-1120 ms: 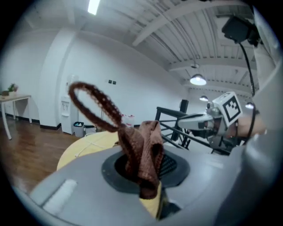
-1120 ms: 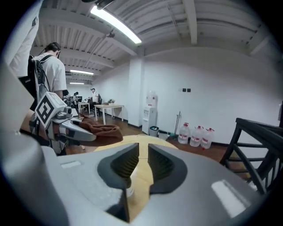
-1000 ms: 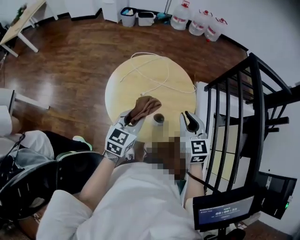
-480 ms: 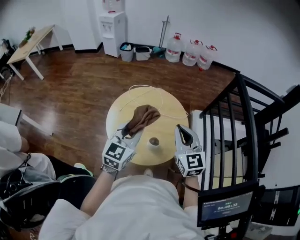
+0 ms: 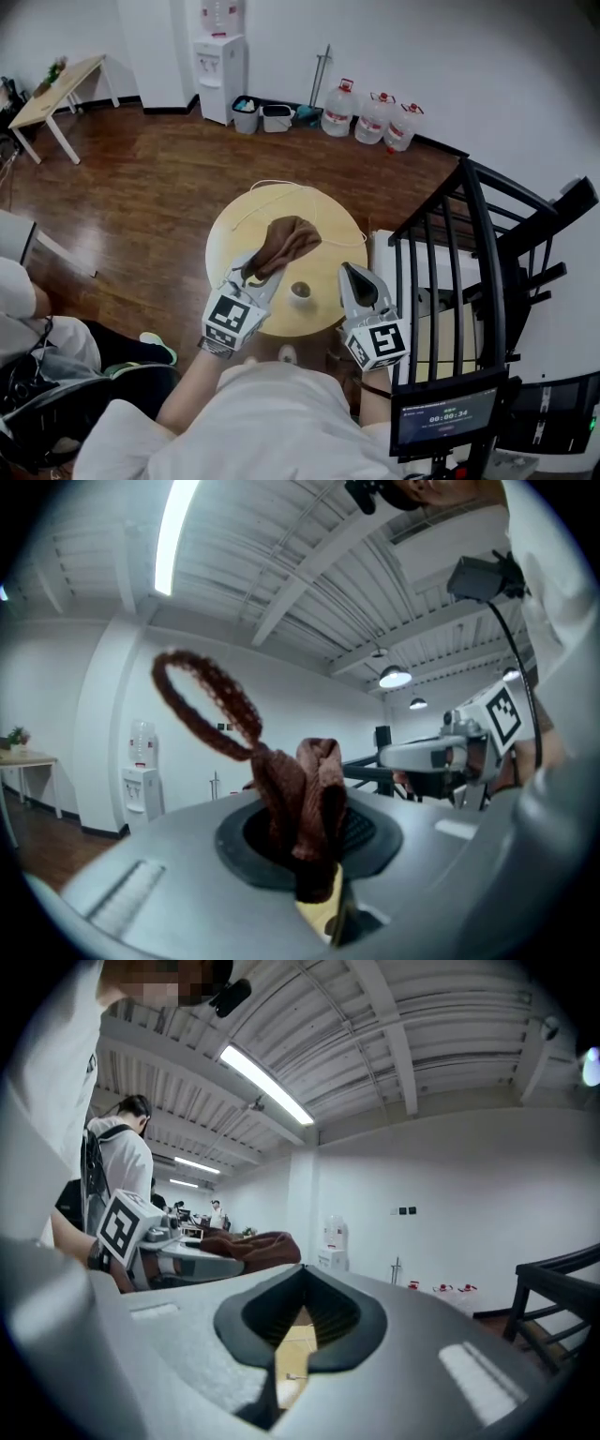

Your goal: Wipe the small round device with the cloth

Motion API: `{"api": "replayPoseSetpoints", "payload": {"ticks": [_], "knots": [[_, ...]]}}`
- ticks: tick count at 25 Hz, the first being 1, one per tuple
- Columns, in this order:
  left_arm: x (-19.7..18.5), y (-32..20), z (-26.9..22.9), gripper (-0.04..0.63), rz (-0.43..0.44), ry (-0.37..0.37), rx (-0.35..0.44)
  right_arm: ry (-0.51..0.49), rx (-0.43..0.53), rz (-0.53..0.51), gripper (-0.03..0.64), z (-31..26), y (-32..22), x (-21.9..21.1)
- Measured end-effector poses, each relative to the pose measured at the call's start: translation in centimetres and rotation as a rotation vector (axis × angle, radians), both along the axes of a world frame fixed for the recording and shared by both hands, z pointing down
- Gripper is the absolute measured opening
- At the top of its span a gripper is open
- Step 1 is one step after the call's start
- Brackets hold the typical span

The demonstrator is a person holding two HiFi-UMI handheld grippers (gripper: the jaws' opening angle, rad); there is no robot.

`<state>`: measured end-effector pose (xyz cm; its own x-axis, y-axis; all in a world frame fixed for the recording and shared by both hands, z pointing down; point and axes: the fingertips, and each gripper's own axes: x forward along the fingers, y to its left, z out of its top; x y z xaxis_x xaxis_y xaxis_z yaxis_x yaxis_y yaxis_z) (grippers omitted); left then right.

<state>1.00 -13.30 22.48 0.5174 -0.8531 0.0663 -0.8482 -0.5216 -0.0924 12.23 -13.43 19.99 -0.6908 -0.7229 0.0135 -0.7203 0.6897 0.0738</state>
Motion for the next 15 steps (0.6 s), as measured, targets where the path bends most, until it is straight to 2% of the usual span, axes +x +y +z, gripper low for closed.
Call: {"api": "replayPoseSetpoints", "payload": {"ticks": [6,8,10,15], "knots": [[0.2,0.9,-1.3,0.071,0.008,0.026,-0.024,-0.032,-0.004,0.019,0.003,-2.0,0.5,0.1],[-0.6,1.8,-1.8,0.071,0.002,0.058,-0.029,-0.121,-0.034,0.014,0.005,-2.6,1.3,0.1],[-2.1,3.3,-0.8,0.069,0.022,0.051,-0.031,-0.184,-0.042,0.029,0.005,-2.6,2.7,-0.5],[-3.2,6.5,1.5,0.069,0.052,0.015,-0.060,-0.050,-0.050,0.115,0.003,-1.0,6.0,-0.3]]}}
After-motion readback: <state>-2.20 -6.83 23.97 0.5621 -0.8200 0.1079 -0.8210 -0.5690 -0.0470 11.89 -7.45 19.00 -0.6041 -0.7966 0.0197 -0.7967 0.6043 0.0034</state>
